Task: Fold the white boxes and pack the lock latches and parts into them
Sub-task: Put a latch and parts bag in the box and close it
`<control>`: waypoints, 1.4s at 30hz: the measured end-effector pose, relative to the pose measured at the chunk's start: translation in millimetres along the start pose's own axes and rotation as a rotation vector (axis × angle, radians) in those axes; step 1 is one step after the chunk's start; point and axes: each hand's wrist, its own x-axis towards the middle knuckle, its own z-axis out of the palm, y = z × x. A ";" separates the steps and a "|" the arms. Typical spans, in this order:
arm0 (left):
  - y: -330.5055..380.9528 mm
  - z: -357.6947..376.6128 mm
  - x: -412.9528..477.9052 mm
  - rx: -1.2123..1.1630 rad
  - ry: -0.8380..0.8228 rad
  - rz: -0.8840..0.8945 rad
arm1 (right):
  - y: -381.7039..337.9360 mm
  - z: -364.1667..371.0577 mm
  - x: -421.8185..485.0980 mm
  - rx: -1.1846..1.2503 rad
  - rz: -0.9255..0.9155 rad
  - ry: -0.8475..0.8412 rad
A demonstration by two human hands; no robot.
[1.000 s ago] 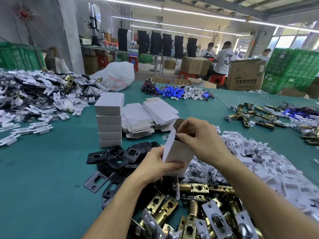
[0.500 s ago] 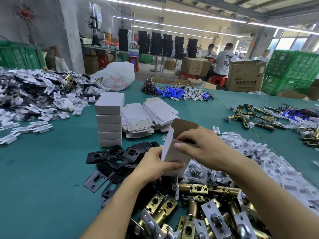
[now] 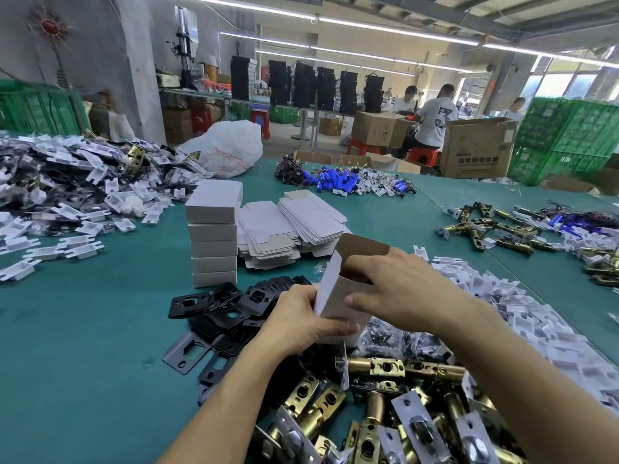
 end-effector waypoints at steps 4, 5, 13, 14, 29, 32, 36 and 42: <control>1.4 0.8 -1.3 -0.036 0.019 0.010 | 2.5 0.7 2.7 0.208 0.056 -0.025; 2.7 1.4 -1.9 -0.045 0.029 0.021 | 4.1 0.7 3.3 0.290 0.063 -0.028; 14.3 1.8 -3.5 -0.260 0.080 0.244 | 16.7 -2.8 2.5 0.647 0.026 0.002; 14.7 1.7 -3.6 -0.261 0.079 0.252 | 17.4 -2.5 3.0 0.666 0.028 0.009; 13.9 2.8 -2.2 -0.301 0.125 0.195 | 15.1 -1.5 8.7 0.457 0.038 -0.044; 13.2 2.1 -1.8 -0.297 0.128 0.195 | 13.0 -1.8 8.9 0.434 0.066 -0.013; 12.3 0.8 -1.3 -0.304 0.123 0.197 | 12.7 -0.9 2.4 0.578 0.121 0.136; 9.8 -1.0 0.1 -0.313 0.147 0.172 | 8.8 -3.6 6.7 0.675 0.148 0.372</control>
